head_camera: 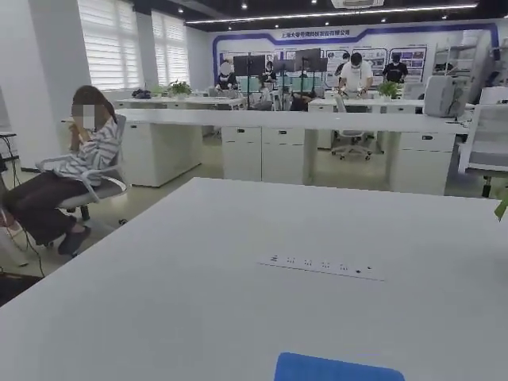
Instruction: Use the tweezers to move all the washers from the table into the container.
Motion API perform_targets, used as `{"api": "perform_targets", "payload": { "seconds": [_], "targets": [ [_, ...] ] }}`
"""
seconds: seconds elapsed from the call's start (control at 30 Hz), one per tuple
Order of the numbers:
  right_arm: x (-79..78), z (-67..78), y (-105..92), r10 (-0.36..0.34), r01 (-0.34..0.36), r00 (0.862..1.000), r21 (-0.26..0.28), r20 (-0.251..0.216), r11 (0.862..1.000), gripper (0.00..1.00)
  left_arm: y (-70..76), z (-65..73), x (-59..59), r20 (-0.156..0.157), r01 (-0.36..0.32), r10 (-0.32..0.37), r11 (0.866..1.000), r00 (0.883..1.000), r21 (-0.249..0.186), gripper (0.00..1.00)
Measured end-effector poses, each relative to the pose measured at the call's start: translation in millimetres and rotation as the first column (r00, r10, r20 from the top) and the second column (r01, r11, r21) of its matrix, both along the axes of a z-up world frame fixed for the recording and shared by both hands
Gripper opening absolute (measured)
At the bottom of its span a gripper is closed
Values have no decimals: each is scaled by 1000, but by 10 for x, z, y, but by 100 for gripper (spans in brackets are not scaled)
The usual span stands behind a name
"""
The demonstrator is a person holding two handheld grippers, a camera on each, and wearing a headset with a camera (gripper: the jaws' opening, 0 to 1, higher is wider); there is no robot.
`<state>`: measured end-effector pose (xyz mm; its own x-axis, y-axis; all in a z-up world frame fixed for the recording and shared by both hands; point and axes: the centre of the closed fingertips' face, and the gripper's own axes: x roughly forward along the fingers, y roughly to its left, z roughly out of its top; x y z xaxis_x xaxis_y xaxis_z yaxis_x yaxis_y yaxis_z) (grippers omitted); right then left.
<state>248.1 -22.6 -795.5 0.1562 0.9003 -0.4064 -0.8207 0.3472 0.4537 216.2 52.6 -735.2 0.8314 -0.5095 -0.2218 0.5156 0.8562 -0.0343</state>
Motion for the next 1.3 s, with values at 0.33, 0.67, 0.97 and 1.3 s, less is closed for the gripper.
{"api": "perform_targets", "payload": {
  "seconds": [0.33, 0.67, 0.97, 1.3],
  "targets": [
    [250, 301, -120, -65, 65, 998, 90, -9, 994, 2, 199, -46, 53, 10, -87, 87, 996, 996, 37, 97],
    [695, 416, -172, -153, 150, 988, 95, 19, 984, 3, 187, -80, 46, -15, -71, 71, 997, 997, 26, 95],
    [988, 149, -147, -181, 188, 979, -69, 98, 980, 3, 181, -119, 39, -30, -69, 70, 997, 997, 37, 92],
    [1103, -168, -202, -117, 165, 969, -217, 218, 962, 3, 199, -131, 32, -35, -71, 72, 997, 997, 42, 90]
  ]
}}
